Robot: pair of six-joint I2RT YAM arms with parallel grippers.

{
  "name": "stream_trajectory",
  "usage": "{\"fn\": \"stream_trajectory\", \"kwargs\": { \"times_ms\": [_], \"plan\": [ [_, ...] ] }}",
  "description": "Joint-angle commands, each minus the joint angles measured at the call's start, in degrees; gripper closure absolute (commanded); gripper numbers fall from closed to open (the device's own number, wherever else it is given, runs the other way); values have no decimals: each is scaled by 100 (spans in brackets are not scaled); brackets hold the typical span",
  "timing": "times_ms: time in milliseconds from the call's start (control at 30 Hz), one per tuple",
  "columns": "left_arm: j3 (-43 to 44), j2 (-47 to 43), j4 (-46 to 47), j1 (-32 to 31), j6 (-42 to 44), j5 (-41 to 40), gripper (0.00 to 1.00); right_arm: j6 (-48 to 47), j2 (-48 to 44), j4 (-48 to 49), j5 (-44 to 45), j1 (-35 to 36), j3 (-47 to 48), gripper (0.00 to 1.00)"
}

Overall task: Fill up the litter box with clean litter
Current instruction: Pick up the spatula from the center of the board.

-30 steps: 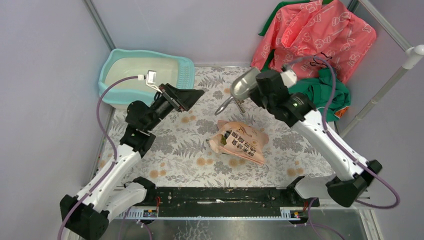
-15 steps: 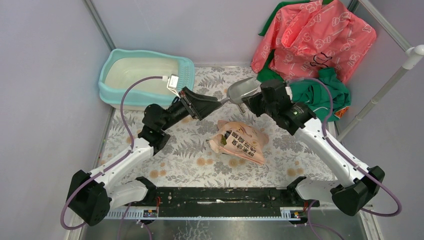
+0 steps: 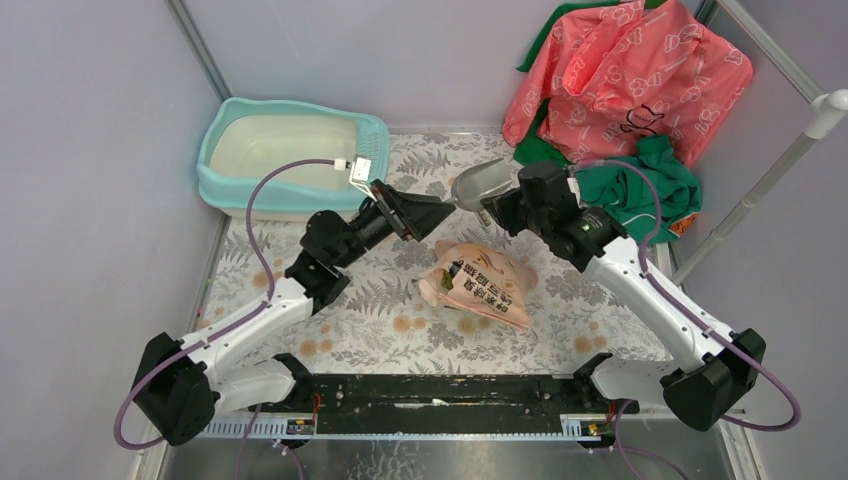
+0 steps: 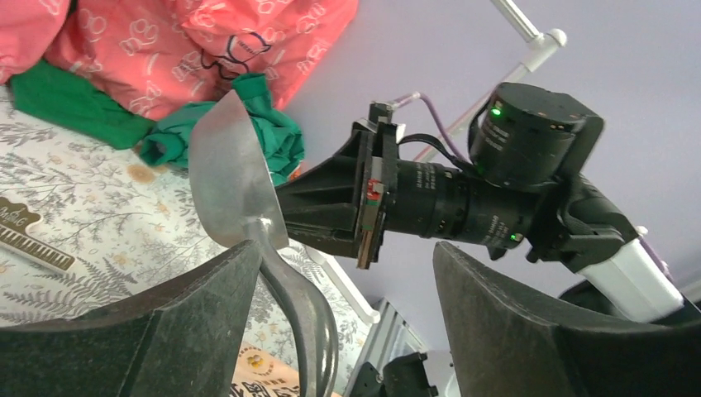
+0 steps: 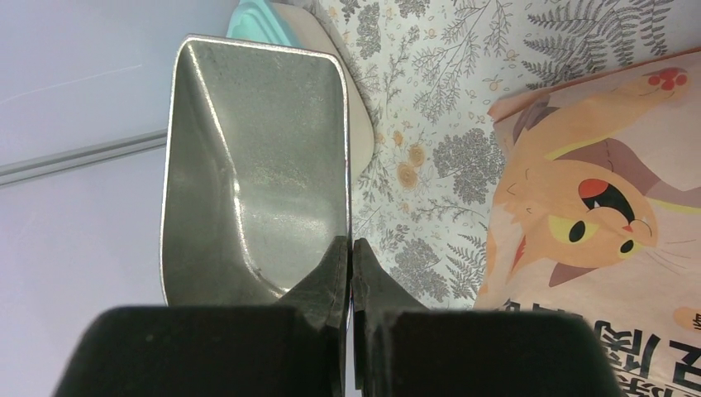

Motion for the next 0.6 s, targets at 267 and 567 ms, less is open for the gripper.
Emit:
{"fn": "stream_trajectory", "kwargs": {
  "times_ms": [267,567],
  "plan": [
    [520,283,-1196,-442,504,-1108,27,197,-325,603,233,-13,-10,100],
    [404,291,-1038,-476,397,-1314,34,174,-347,652,209,-15,-129,100]
  ]
}}
